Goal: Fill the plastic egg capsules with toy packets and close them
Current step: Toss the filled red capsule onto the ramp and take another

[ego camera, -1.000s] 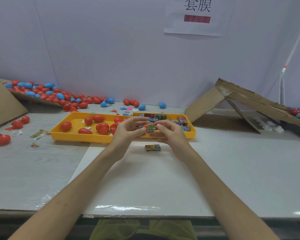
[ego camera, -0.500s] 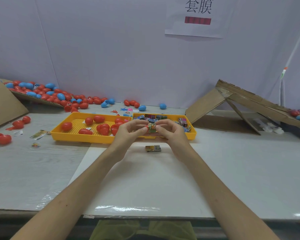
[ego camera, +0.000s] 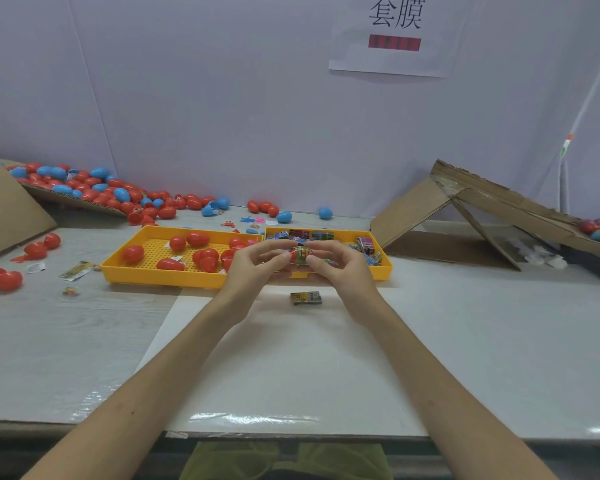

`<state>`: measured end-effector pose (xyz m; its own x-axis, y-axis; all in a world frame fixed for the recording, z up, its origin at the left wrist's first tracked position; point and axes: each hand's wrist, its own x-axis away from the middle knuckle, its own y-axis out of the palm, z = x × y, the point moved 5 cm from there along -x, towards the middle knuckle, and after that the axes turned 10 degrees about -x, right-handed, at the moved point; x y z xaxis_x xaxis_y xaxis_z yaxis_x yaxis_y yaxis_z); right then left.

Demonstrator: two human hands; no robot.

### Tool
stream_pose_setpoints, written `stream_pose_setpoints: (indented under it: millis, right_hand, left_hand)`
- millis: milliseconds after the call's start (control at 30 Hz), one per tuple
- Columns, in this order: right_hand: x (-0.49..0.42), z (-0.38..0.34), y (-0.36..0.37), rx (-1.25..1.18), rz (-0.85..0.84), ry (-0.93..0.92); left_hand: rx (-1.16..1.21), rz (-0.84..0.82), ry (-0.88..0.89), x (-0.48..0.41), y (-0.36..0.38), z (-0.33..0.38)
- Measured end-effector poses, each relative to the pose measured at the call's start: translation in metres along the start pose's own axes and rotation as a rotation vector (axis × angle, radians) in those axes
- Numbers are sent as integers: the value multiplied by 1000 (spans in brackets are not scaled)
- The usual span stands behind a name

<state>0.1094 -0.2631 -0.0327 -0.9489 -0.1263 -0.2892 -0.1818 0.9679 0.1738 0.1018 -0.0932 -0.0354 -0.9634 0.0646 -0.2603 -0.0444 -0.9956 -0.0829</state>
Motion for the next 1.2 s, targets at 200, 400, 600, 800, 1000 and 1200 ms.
stream_pose_setpoints:
  millis: [200,400,600,800,1000,1200]
  right_hand:
    - [-1,2,-2,1,0,6]
    - [0,4,3,13,-61,6]
    - [-2,2,-6,-126,91,71]
    - [-8,1,-17,-305,168,153]
    - [-17,3,-13,-402,69,485]
    - [-74,-95,-90,-871,367,87]
  left_hand:
    - [-55,29,15,0,0,1]
    - [-61,56,2,1,-3,2]
    - [-63,29,-20,2,1,3]
    - [-531,306,250,3,-14,20]
    - [-1226,408,32,-8,-49,1]
    - [-1222,483,-70,-9,-74,-1]
